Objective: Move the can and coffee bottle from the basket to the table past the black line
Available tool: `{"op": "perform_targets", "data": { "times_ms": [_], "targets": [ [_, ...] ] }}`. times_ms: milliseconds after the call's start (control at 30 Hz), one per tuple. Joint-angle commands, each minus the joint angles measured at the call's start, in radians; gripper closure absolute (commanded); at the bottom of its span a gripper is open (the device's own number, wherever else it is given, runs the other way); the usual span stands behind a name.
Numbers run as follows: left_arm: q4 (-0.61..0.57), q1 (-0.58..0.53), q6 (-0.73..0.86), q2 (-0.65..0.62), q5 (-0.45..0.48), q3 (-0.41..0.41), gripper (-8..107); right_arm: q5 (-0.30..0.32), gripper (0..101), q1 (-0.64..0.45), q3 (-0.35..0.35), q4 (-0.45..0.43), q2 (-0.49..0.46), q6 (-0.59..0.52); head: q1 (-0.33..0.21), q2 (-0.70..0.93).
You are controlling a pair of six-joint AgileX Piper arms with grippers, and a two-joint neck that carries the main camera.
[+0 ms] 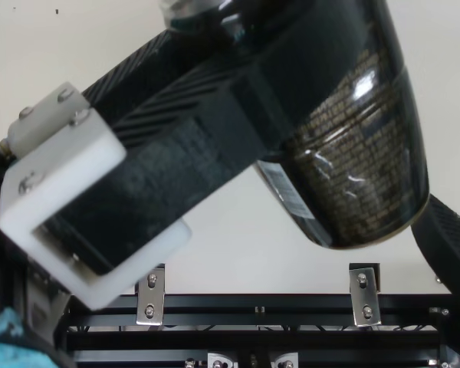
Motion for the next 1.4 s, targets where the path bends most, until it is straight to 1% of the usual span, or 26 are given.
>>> {"op": "perform_targets", "data": {
  "times_ms": [0, 167, 467, 500, 1000, 1167, 1367],
  "targets": [
    [-0.026, 0.003, 0.0, 0.007, -0.002, 0.003, 89, 0.0, 0, 0.0, 0.0, 0.0, 0.0, 0.0, -0.007, -0.005],
    [-0.101, 0.004, -0.027, 0.036, -0.012, 0.009, 89, 0.0, 0, 0.0, 0.0, 0.0, 0.0, 0.0, -0.007, -0.005],
    [-0.209, 0.039, -0.132, 0.068, -0.02, 0.038, 89, 0.0, 0, 0.0, 0.0, 0.0, 0.0, 0.0, -0.007, -0.005],
    [-0.199, 0.032, -0.115, 0.067, -0.02, 0.032, 89, 0.0, 0, 0.0, 0.0, 0.0, 0.0, 0.0, -0.007, -0.005],
    [-0.208, 0.038, -0.13, 0.067, -0.022, 0.039, 89, -0.001, 0, 0.0, 0.0, 0.0, 0.0, 0.0, -0.007, -0.005],
    [-0.259, 0.035, -0.092, 0.074, -0.02, 0.041, 89, -0.001, 0, 0.0, 0.0, 0.0, 0.0, 0.0, -0.007, -0.005],
    [-0.332, -0.026, -0.053, 0.099, -0.042, 0.029, 89, -0.001, 0, 0.0, 0.0, 0.0, 0.0, 0.0, -0.007, -0.005]
  ]
}}
